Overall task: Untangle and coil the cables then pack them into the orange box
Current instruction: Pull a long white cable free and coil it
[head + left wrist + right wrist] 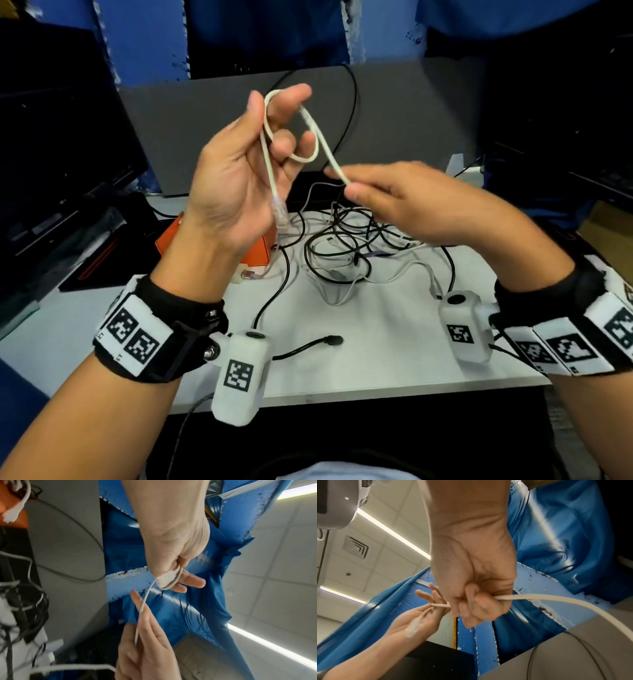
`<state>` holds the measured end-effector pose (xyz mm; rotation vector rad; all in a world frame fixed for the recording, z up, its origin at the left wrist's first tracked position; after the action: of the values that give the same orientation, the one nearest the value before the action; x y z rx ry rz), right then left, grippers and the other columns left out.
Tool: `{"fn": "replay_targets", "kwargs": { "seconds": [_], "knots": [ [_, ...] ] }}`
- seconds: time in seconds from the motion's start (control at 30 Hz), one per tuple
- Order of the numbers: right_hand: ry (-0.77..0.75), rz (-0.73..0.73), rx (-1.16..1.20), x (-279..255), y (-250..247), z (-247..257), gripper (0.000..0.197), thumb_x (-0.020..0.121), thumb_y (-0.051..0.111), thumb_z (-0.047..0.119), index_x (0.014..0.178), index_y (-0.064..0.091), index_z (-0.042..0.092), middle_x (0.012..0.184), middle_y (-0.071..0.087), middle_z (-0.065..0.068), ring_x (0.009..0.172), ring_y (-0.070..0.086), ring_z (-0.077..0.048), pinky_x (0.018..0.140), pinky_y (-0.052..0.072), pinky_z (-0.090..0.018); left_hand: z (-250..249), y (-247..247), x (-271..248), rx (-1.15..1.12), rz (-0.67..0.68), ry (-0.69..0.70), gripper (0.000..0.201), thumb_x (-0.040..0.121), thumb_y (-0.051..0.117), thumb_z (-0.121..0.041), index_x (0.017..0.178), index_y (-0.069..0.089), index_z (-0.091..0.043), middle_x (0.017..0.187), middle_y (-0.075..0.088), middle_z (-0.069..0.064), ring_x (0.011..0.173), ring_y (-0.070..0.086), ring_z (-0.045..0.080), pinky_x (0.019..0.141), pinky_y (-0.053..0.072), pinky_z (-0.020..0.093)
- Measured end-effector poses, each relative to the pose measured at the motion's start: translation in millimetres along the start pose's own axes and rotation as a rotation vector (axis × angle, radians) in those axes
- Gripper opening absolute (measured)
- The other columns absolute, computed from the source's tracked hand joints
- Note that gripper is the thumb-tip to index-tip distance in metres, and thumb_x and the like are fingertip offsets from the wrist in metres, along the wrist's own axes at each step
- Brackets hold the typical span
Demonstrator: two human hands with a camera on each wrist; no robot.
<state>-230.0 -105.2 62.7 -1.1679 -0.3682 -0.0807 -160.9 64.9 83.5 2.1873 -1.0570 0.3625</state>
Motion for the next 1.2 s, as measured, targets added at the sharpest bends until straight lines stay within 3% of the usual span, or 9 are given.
{"fn": "replay_targets", "kwargs": {
  "seconds": [0.13, 0.23, 0.33, 0.5, 0.67, 0.8, 0.93, 1.0, 1.2],
  "knots": [
    [-0.122, 0.223, -0.063, -10, 18, 26, 0.038, 0.106, 0.04, 0.047, 0.123, 0.065, 0.024, 0.074, 0.064, 0.007, 0.072, 0.058, -0.009, 0.077, 0.05, -0.034, 1, -6, -1, 0.531, -0.179, 0.08, 0.032, 0.112, 0.033, -0.022, 0.122, 0.056, -0.002, 0.123, 0.074, 0.003, 0.07, 0.07, 0.012, 0.079, 0.056, 0.03],
    [-0.21, 0.137, -0.047, -14, 13, 40, 0.03, 0.106, 0.048, 0.039, 0.089, 0.062, 0.02, 0.063, 0.054, 0.004, 0.063, 0.05, -0.012, 0.059, 0.038, -0.027, 3, -1, -2, 1.084, -0.173, 0.143, 0.022, 0.112, 0.032, -0.026, 0.116, 0.054, -0.023, 0.11, 0.076, -0.014, 0.067, 0.074, 0.018, 0.078, 0.058, 0.039],
    [-0.186, -0.116, 0.002, -13, -5, 38, 0.022, 0.103, 0.056, 0.038, 0.087, 0.065, 0.024, 0.069, 0.064, 0.006, 0.061, 0.052, -0.011, 0.06, 0.042, -0.029, 12, -7, -3, 1.238, -0.107, 0.031, 0.019, 0.111, 0.036, -0.029, 0.117, 0.054, -0.027, 0.078, 0.075, -0.012, 0.052, 0.062, 0.015, 0.064, 0.048, 0.03],
    [-0.143, -0.395, 0.213, -12, -18, 27, 0.018, 0.1, 0.063, 0.038, 0.113, 0.062, 0.026, 0.061, 0.048, 0.004, 0.058, 0.045, -0.013, 0.058, 0.036, -0.023, 19, 5, -10, 0.913, 0.148, -0.162, 0.038, 0.112, 0.03, -0.018, 0.121, 0.062, 0.0, 0.06, 0.068, 0.002, 0.04, 0.029, 0.01, 0.053, 0.04, 0.027],
    [-0.091, -0.35, 0.153, -3, -10, 15, 0.026, 0.103, 0.054, 0.049, 0.114, 0.071, 0.032, 0.072, 0.063, 0.011, 0.073, 0.058, -0.005, 0.069, 0.043, -0.024, 18, 1, -13, 0.744, 0.23, -0.239, 0.042, 0.11, 0.035, -0.023, 0.106, 0.059, 0.011, 0.047, 0.049, 0.003, 0.042, 0.02, 0.023, 0.054, 0.024, 0.047],
    [-0.089, -0.345, 0.099, -2, -10, 13, 0.031, 0.103, 0.049, 0.053, 0.098, 0.067, 0.028, 0.071, 0.064, 0.009, 0.073, 0.059, -0.009, 0.07, 0.047, -0.034, 22, -2, -11, 0.716, 0.249, -0.254, 0.044, 0.11, 0.034, -0.022, 0.121, 0.055, 0.016, 0.047, 0.039, -0.002, 0.044, 0.041, 0.017, 0.065, 0.04, 0.041],
    [-0.107, -0.381, 0.056, -2, -11, 12, 0.043, 0.105, 0.04, 0.053, 0.088, 0.062, 0.021, 0.066, 0.058, 0.004, 0.067, 0.055, -0.012, 0.063, 0.04, -0.033, 32, 9, -16, 0.532, 0.32, -0.306, 0.031, 0.109, 0.029, -0.018, 0.096, 0.054, -0.005, 0.049, 0.041, -0.003, 0.058, 0.058, 0.025, 0.099, 0.048, 0.059],
    [-0.12, -0.402, 0.053, -3, -13, 11, 0.044, 0.106, 0.04, 0.052, 0.085, 0.062, 0.019, 0.066, 0.059, 0.003, 0.066, 0.055, -0.014, 0.062, 0.038, -0.031, 38, 16, -19, 0.422, 0.322, -0.338, 0.03, 0.109, 0.026, -0.018, 0.089, 0.048, -0.01, 0.048, 0.045, -0.003, 0.064, 0.061, 0.025, 0.105, 0.047, 0.051],
    [-0.236, -0.526, 0.224, -9, -25, 18, 0.037, 0.108, 0.052, 0.034, 0.08, 0.065, 0.013, 0.066, 0.056, 0.004, 0.062, 0.05, -0.008, 0.061, 0.036, -0.021, 43, 27, -21, 0.146, 0.306, -0.34, 0.04, 0.111, 0.022, -0.024, 0.094, 0.054, -0.008, 0.042, 0.045, -0.011, 0.034, 0.042, 0.004, 0.077, 0.056, 0.027]
  ]
}}
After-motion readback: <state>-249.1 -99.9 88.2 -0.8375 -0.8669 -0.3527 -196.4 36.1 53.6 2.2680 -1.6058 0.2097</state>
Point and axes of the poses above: each hand's wrist, its own x-axis towards the middle knuckle, its own y-axis out of the palm, z = x × y, the point moved 4 cm from there along x, towards the middle knuckle
